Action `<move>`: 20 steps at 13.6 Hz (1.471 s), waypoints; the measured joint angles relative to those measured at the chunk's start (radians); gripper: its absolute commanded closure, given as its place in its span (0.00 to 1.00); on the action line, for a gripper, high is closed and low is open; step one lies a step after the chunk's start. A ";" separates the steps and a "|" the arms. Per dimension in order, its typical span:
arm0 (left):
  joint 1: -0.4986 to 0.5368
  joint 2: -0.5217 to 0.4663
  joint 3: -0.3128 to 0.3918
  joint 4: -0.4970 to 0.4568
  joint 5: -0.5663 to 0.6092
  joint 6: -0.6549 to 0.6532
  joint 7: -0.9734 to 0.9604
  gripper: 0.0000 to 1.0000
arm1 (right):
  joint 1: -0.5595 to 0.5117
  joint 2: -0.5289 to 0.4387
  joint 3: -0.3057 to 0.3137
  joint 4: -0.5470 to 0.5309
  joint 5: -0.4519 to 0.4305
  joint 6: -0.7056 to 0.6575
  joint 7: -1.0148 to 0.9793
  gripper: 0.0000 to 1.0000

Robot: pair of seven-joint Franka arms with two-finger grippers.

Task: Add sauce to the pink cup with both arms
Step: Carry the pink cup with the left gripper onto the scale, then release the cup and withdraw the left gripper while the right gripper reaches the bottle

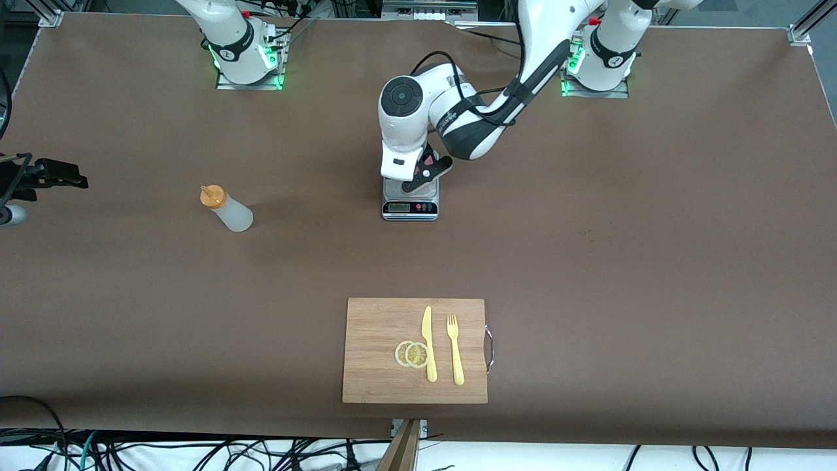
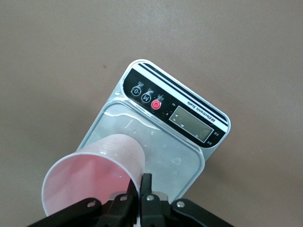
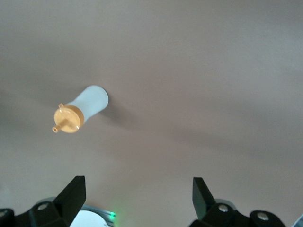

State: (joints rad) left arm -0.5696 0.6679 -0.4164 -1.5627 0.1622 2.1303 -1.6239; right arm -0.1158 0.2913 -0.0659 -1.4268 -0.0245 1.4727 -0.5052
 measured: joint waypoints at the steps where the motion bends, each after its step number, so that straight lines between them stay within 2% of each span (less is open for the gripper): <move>1: -0.011 0.009 0.007 0.014 0.000 0.000 -0.004 1.00 | 0.000 0.010 0.000 0.000 0.011 0.002 -0.052 0.00; 4: -0.019 0.021 0.010 0.037 0.000 0.000 -0.013 1.00 | -0.001 0.035 0.001 -0.001 0.079 0.005 -0.236 0.00; 6: -0.020 0.023 0.010 0.045 0.000 0.000 -0.014 0.99 | -0.025 0.071 0.000 -0.005 0.158 0.006 -0.388 0.00; 7: -0.021 0.026 0.011 0.048 0.000 -0.001 -0.016 0.92 | -0.046 0.094 0.000 -0.009 0.195 0.006 -0.454 0.00; 11: -0.024 0.041 0.011 0.058 0.000 -0.001 -0.017 0.14 | -0.108 0.158 0.000 -0.048 0.293 0.022 -0.713 0.00; 12: -0.024 0.041 0.011 0.062 0.000 -0.001 -0.017 0.01 | -0.121 0.167 -0.001 -0.060 0.330 0.023 -0.790 0.00; 16: -0.024 0.036 0.012 0.084 0.032 -0.002 -0.017 0.01 | -0.147 0.203 -0.001 -0.107 0.432 0.025 -1.013 0.00; 20: -0.022 -0.002 0.013 0.104 0.036 -0.020 -0.017 0.00 | -0.160 0.217 -0.001 -0.190 0.569 0.050 -1.178 0.00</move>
State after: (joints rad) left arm -0.5915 0.6657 -0.4030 -1.4591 0.1977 2.1099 -1.6408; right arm -0.2760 0.5078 -0.0668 -1.6169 0.5443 1.5232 -1.6827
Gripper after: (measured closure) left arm 0.000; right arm 0.000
